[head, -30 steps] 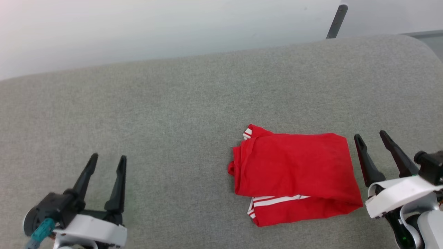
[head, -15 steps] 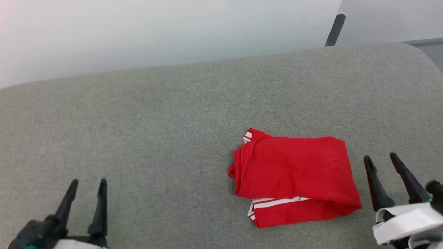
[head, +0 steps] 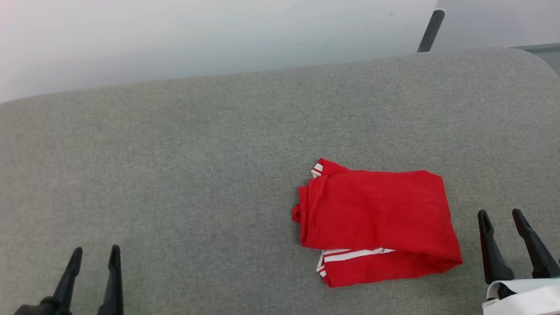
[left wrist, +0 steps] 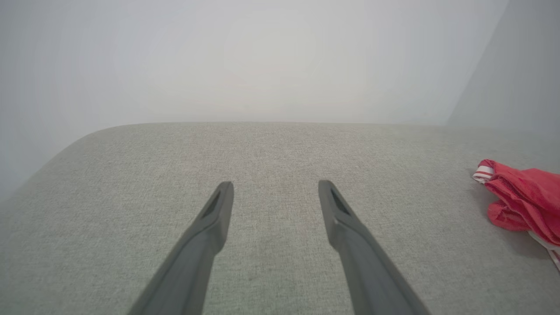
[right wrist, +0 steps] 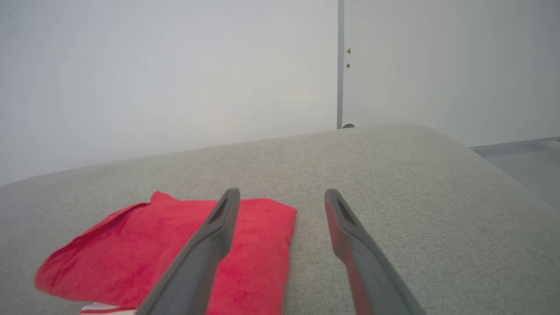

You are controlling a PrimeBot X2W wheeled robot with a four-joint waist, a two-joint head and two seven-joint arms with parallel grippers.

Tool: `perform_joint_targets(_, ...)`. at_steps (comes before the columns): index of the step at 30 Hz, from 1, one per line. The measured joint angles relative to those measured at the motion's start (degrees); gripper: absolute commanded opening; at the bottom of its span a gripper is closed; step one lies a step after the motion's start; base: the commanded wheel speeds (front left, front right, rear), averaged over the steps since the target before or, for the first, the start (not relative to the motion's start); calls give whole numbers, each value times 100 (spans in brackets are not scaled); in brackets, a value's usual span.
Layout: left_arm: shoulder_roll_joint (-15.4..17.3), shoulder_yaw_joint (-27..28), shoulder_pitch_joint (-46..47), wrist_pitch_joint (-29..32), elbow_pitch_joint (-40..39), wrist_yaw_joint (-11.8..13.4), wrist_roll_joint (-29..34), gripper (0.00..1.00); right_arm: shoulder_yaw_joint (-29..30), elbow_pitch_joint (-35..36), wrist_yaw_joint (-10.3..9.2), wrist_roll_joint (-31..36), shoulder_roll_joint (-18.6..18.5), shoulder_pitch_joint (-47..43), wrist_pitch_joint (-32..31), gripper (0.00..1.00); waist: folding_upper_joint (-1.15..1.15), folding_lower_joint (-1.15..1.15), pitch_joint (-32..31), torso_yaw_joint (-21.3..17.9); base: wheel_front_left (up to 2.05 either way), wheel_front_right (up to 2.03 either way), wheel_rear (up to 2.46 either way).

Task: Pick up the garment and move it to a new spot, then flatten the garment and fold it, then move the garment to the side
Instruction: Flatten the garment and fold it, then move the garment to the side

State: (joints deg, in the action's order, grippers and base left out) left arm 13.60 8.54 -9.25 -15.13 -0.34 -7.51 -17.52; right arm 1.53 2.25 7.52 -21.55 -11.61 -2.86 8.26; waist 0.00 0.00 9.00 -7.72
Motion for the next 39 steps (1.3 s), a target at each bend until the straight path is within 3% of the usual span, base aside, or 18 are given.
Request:
perform_joint_targets(10,-54,-27,20,0,-42,0,47,100,-8,73,0,33,58,9,-85,100,0,0,18,24,0,0,0)
perform_joint_targets(15,-66,-88,79,0,-57,0,73,100,-100,146,0,-54,-58,212,-571,100,0,0,32,29,0,0,0)
perform_joint_targets(22,-47,-249,276,0,-88,0,87,100,-254,94,0,-286,-493,755,-2815,100,0,0,126,35,0,0,0)
perform_joint_targets(30,73,-594,616,0,-70,0,-16,100,-78,-71,0,-838,-488,1393,-5417,100,0,0,372,166,0,0,0)
perform_joint_targets(33,110,-700,767,0,-64,0,-69,100,113,-186,0,-799,-347,1583,-5980,100,0,0,482,249,0,0,0)
perform_joint_targets(39,201,-879,1027,0,-58,0,-176,100,480,-400,0,-303,-1,1875,-6408,100,0,0,748,404,0,0,0)
